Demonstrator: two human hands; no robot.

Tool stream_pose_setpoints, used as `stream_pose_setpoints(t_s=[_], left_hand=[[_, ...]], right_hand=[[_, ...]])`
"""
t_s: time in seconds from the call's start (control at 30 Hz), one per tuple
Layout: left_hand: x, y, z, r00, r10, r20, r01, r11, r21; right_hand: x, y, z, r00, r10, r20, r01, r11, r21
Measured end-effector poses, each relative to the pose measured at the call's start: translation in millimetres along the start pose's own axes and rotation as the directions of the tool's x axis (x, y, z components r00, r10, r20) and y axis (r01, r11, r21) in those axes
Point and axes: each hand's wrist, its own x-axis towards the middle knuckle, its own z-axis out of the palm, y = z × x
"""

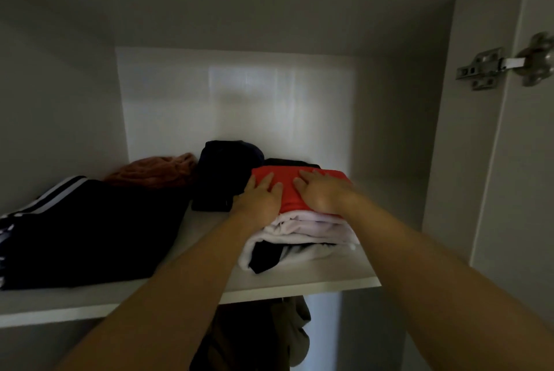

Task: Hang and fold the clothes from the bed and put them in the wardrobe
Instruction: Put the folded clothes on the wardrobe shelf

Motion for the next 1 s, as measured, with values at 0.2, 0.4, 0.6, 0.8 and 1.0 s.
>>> stream_pose_setpoints(t_s=[0.2,0.4,0.6,0.8,1.0], left_hand=[[6.8,24.5,5.8,0.994,-0.085,0.063,0.087,0.996,-0.023],[2.0,54.8,24.9,0.997,-0.014,0.075,0.024,0.990,-0.136],[-1.3,58.9,36.1,0.994,0.093,0.066,-0.080,0.981,-0.176],[-1.7,51.5,17.2,0.997,0.055,-0.057,-0.072,0.932,-0.354],[9.7,16.5,-37.1,0.900,-0.378,-0.217,0.236,0.842,-0.485]], right_hand=[[-6.3,19.7,-11.8,0.999,0.021,-0.037,-0.021,1.000,0.005],[-15.0,43.5,-22.5,0.985,0.144,-0.097,-0.142,0.989,0.030],[-35.0,52.5,-19.0,0.973,0.193,-0.130,-0.182,0.979,0.087],[-44.0,36.8,-37.0,0.966,0.129,-0.223,-0.114,0.990,0.076],[-46.4,-24.2,-51.5,0.907,-0.043,-0.419,0.126,0.977,0.173]])
